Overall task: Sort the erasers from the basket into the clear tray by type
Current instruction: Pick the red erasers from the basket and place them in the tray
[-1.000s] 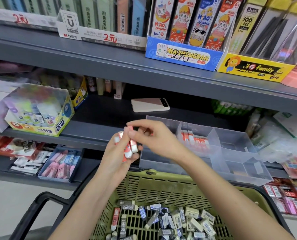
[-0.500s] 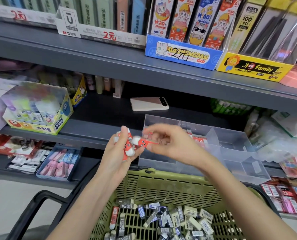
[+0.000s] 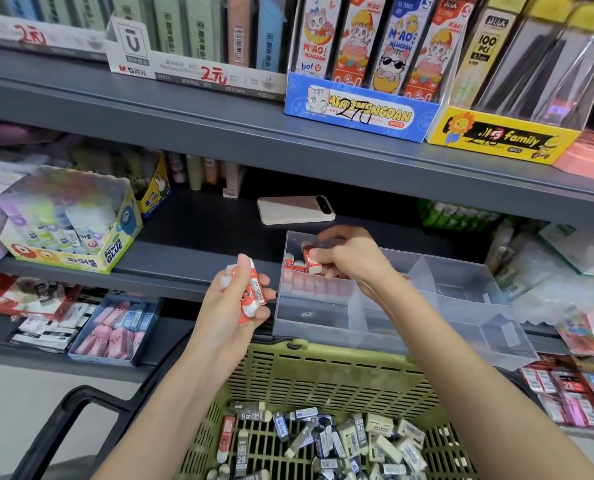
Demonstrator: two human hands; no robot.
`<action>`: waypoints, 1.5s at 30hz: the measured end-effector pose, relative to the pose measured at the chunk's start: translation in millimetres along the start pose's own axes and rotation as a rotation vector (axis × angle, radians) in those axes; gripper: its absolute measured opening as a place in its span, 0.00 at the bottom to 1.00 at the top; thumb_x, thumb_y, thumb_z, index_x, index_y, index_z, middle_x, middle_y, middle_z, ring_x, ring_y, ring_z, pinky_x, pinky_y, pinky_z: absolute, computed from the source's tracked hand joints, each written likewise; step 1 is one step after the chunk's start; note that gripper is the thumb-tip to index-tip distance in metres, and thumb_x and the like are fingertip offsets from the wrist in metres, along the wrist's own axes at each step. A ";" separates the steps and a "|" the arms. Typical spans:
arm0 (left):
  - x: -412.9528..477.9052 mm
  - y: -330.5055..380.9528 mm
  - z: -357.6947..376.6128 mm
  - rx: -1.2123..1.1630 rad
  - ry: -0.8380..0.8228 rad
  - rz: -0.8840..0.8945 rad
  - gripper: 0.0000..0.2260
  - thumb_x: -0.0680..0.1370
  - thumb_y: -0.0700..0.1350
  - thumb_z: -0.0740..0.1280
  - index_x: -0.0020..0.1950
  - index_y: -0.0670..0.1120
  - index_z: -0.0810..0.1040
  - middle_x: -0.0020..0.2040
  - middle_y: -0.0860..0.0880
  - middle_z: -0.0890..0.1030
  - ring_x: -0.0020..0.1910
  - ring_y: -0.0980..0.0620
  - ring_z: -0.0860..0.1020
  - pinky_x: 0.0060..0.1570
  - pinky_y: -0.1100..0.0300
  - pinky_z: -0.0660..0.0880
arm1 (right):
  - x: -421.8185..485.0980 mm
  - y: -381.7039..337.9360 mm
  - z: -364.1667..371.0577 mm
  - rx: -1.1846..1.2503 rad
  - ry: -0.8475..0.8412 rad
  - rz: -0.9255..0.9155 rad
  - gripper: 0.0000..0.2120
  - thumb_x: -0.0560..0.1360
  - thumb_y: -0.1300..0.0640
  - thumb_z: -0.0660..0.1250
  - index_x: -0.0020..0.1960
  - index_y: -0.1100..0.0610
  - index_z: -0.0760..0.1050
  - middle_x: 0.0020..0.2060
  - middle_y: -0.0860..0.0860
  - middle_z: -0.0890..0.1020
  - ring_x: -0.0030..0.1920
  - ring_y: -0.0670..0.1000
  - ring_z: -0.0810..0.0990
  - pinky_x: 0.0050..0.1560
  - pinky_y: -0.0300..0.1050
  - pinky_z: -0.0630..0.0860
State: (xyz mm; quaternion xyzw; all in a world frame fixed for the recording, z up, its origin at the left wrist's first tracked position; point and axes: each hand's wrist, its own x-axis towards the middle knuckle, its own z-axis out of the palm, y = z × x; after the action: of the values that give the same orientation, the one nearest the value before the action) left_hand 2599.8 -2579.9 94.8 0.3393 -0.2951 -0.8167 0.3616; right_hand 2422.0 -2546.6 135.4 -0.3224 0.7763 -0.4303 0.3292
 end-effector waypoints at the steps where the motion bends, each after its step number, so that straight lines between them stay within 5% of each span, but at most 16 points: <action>1: 0.3 -0.1 -0.7 -0.002 -0.001 -0.005 0.19 0.67 0.56 0.68 0.50 0.45 0.73 0.34 0.49 0.81 0.30 0.56 0.78 0.21 0.67 0.68 | 5.9 -1.0 3.7 -0.043 0.011 0.020 0.13 0.70 0.70 0.69 0.53 0.64 0.75 0.27 0.55 0.77 0.19 0.48 0.73 0.25 0.38 0.74; 7: 0.2 -0.7 -1.8 -0.013 -0.024 -0.025 0.19 0.67 0.56 0.68 0.50 0.45 0.73 0.34 0.49 0.81 0.31 0.55 0.78 0.21 0.66 0.69 | 22.6 1.4 16.6 -0.520 -0.055 0.011 0.11 0.70 0.62 0.70 0.52 0.64 0.80 0.45 0.59 0.83 0.45 0.57 0.81 0.53 0.50 0.79; 11: 0.5 -1.8 -0.7 -0.006 -0.034 -0.034 0.19 0.67 0.56 0.68 0.50 0.45 0.73 0.35 0.48 0.81 0.31 0.55 0.78 0.22 0.66 0.69 | 26.3 -2.2 18.3 -0.739 -0.114 0.045 0.12 0.69 0.55 0.71 0.48 0.61 0.82 0.41 0.54 0.81 0.40 0.52 0.77 0.42 0.40 0.74; 15: -0.3 -2.3 -2.2 -0.120 -0.058 -0.073 0.20 0.69 0.55 0.68 0.53 0.43 0.74 0.36 0.45 0.82 0.33 0.52 0.80 0.23 0.64 0.71 | 26.5 -3.3 21.6 -0.876 -0.083 0.022 0.11 0.69 0.57 0.68 0.31 0.59 0.72 0.27 0.51 0.72 0.29 0.51 0.70 0.26 0.35 0.64; 19: -0.1 -2.0 -3.4 -0.205 -0.074 -0.089 0.19 0.70 0.53 0.68 0.55 0.42 0.74 0.38 0.43 0.82 0.35 0.51 0.81 0.23 0.64 0.71 | 22.5 -0.7 22.3 -0.943 -0.054 -0.030 0.15 0.71 0.54 0.67 0.29 0.58 0.69 0.26 0.50 0.71 0.31 0.53 0.72 0.29 0.37 0.66; 22: 0.2 -1.6 -3.8 -0.220 -0.089 -0.093 0.18 0.71 0.52 0.67 0.54 0.41 0.74 0.37 0.44 0.81 0.34 0.51 0.80 0.22 0.64 0.71 | 4.7 -1.1 22.3 -0.750 0.129 -0.281 0.14 0.74 0.47 0.66 0.38 0.57 0.78 0.32 0.48 0.77 0.38 0.50 0.75 0.40 0.40 0.69; 25: 0.2 -2.1 -3.3 -0.193 -0.114 -0.089 0.19 0.71 0.55 0.65 0.53 0.42 0.75 0.37 0.45 0.80 0.31 0.53 0.77 0.19 0.67 0.67 | -30.6 -13.8 28.4 -0.225 -0.085 -0.449 0.07 0.73 0.46 0.67 0.42 0.48 0.80 0.30 0.43 0.79 0.34 0.40 0.75 0.40 0.41 0.72; 29: -0.6 -4.7 -1.4 -0.155 -0.134 -0.079 0.22 0.72 0.58 0.62 0.52 0.40 0.75 0.37 0.45 0.80 0.24 0.57 0.72 0.16 0.68 0.63 | -53.5 -17.2 40.6 -0.530 -0.240 -0.557 0.19 0.71 0.43 0.69 0.60 0.44 0.75 0.36 0.41 0.74 0.40 0.41 0.73 0.44 0.40 0.69; 31: -0.9 -6.1 -1.2 -0.149 -0.125 -0.066 0.23 0.72 0.58 0.60 0.53 0.39 0.75 0.37 0.45 0.80 0.24 0.57 0.71 0.16 0.68 0.62 | -55.8 -18.8 41.7 -0.555 -0.217 -0.576 0.17 0.71 0.46 0.70 0.59 0.45 0.75 0.39 0.42 0.74 0.40 0.43 0.73 0.44 0.41 0.69; 37: -1.9 -8.4 -0.4 -0.094 -0.042 -0.057 0.30 0.71 0.61 0.62 0.61 0.37 0.72 0.48 0.38 0.76 0.24 0.55 0.69 0.17 0.66 0.62 | -62.5 -10.6 29.7 -0.123 -0.248 -0.489 0.17 0.67 0.62 0.74 0.48 0.50 0.69 0.34 0.43 0.77 0.33 0.40 0.74 0.36 0.36 0.72; 41: -0.9 -6.3 -1.3 -0.126 -0.010 -0.034 0.29 0.69 0.60 0.63 0.57 0.36 0.74 0.36 0.44 0.79 0.23 0.56 0.74 0.23 0.65 0.72 | -64.9 -1.3 10.5 -0.273 -0.256 -0.446 0.15 0.68 0.57 0.75 0.52 0.48 0.76 0.30 0.44 0.77 0.31 0.40 0.71 0.36 0.33 0.67; 45: -1.8 -4.6 0.7 -0.122 -0.010 -0.034 0.28 0.69 0.60 0.63 0.54 0.37 0.75 0.38 0.43 0.80 0.29 0.54 0.78 0.24 0.65 0.72 | -69.0 7.7 3.7 -0.377 -0.313 -0.438 0.04 0.71 0.57 0.72 0.45 0.51 0.80 0.28 0.46 0.77 0.30 0.40 0.72 0.36 0.31 0.66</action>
State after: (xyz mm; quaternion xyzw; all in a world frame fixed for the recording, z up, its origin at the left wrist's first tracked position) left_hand 2598.4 -2575.7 92.5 0.3174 -0.2406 -0.8411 0.3660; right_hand 2462.9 -2491.0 143.2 -0.5993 0.6944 -0.2847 0.2784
